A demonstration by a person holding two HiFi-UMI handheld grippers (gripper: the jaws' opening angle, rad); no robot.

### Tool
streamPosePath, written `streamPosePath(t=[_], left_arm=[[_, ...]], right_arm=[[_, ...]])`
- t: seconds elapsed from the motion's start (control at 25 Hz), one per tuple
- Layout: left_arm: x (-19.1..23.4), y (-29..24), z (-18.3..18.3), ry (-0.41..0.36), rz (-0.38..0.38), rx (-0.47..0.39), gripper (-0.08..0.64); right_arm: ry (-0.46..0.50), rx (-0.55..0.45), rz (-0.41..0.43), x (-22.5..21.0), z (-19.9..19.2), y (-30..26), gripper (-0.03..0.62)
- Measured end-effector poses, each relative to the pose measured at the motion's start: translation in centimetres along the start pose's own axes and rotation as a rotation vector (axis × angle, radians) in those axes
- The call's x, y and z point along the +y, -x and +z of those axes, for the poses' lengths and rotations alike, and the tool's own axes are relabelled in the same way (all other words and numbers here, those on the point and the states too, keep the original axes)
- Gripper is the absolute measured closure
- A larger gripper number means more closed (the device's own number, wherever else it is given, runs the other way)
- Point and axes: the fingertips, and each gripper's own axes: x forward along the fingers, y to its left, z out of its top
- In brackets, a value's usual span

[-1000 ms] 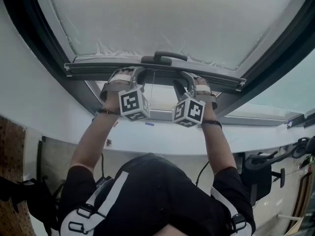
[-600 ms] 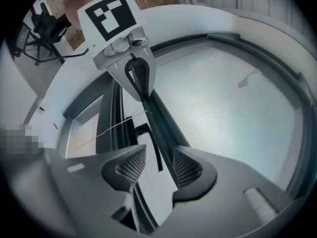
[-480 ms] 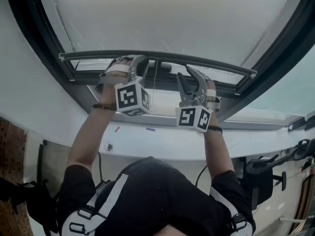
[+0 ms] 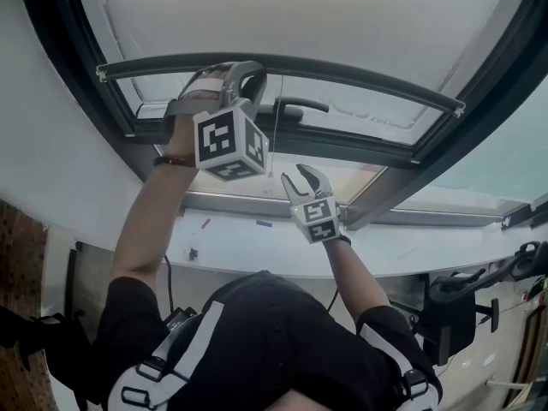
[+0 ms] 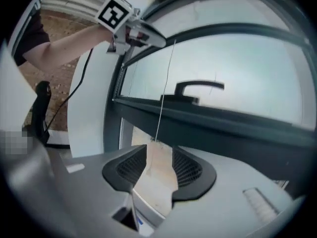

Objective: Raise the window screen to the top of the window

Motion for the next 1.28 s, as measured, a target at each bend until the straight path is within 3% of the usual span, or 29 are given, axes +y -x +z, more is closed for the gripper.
streamPosePath(t=[0.16, 0.32, 0.44, 0.64, 0.84, 0.88, 1.08, 1.28], left_arm=[[0.7, 0.1, 0.4, 0.002, -0.012, -0.006, 0.520], [1.6, 0.2, 0.8, 0.011, -0.009, -0.025, 0.520], [2.6, 0.3, 1.3, 0.024, 0.001, -0.041, 0.518], [4.2, 0.7, 1.8, 0.051, 0.035, -0.075, 0.517], [6.0, 1.0, 2.5, 0.088, 0.058, -0.101, 0.512], [6.2, 1.0, 2.5, 0.091, 0.066, -0.107, 0.512], [7.3, 1.2, 2.7, 0.112, 0.135, -0.140, 0.505], [8.9, 1.7, 3.5, 0.085, 0.298, -0.185, 0.494]], right_arm=[[-0.088, 0.073, 0.056, 0.7, -2.7, -3.0, 0.426], [-0.054, 0.134, 0.091, 2.1, -3.4, -5.4, 0.393], [-0.084, 0.134, 0.086, 2.5, -3.3, -6.7, 0.395], [-0.111, 0.106, 0.068, 2.7, -2.6, -8.1, 0.430], [-0.135, 0.062, 0.029, 1.7, -1.1, -8.0, 0.555], [-0.127, 0.058, 0.032, 1.7, -1.0, -7.7, 0.556], [-0.064, 0.036, 0.061, 2.3, -0.7, -5.5, 0.561], [-0.083, -0.009, 0.052, 2.1, 0.2, -4.0, 0.560]])
